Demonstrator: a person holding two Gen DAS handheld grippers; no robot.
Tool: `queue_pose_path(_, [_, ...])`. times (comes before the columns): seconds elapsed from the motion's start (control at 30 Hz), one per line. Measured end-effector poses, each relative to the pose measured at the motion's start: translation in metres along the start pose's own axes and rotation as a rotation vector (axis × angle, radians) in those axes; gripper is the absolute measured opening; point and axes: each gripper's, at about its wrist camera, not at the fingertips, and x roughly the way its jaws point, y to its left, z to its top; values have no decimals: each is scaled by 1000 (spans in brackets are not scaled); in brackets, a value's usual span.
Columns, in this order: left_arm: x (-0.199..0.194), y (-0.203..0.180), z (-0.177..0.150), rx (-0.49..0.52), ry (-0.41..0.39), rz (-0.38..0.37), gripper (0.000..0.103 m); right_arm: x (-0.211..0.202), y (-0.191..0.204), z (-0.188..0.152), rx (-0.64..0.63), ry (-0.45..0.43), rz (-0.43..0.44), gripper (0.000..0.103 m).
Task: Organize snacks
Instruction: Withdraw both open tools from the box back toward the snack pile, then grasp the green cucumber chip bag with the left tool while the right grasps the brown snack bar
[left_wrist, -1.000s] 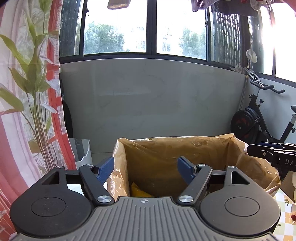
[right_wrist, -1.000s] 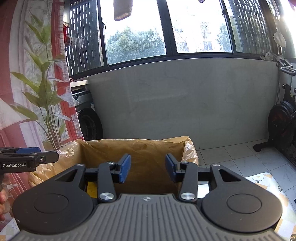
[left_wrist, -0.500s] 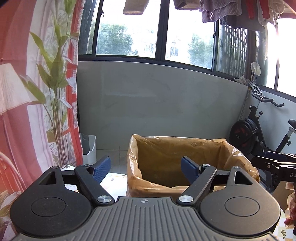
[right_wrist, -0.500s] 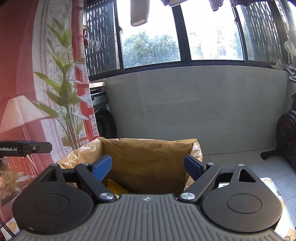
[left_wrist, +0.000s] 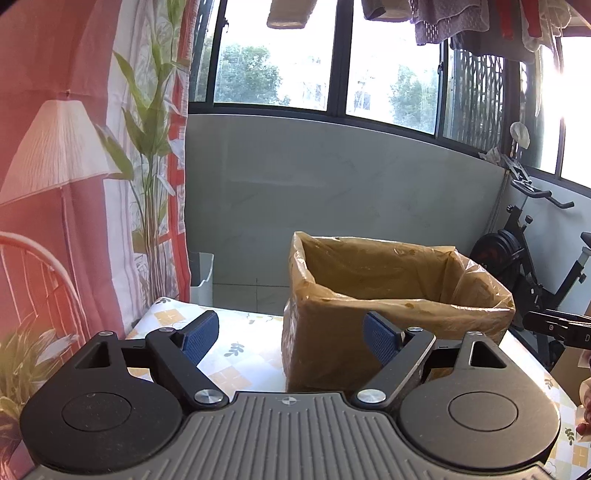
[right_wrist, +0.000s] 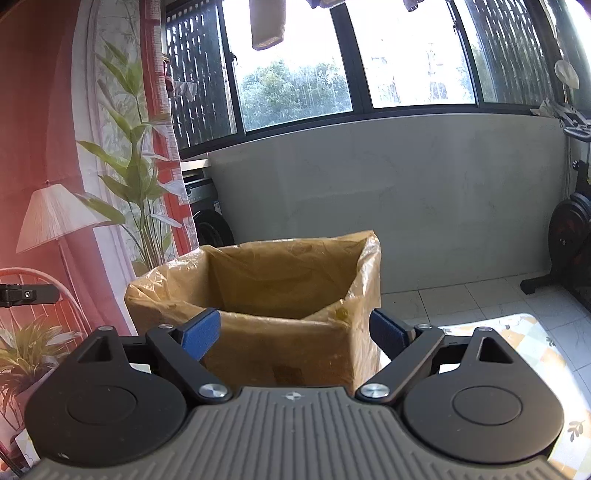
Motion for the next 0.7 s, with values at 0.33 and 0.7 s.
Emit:
queue_pose_path(0.33, [-8, -1, -43, -45, -15, 26, 87, -8, -34, -43, 56, 47, -51, 90])
queue_pose_path(0.7, [-3, -12, -82, -64, 12, 63, 87, -22, -63, -88, 5, 91, -103, 90])
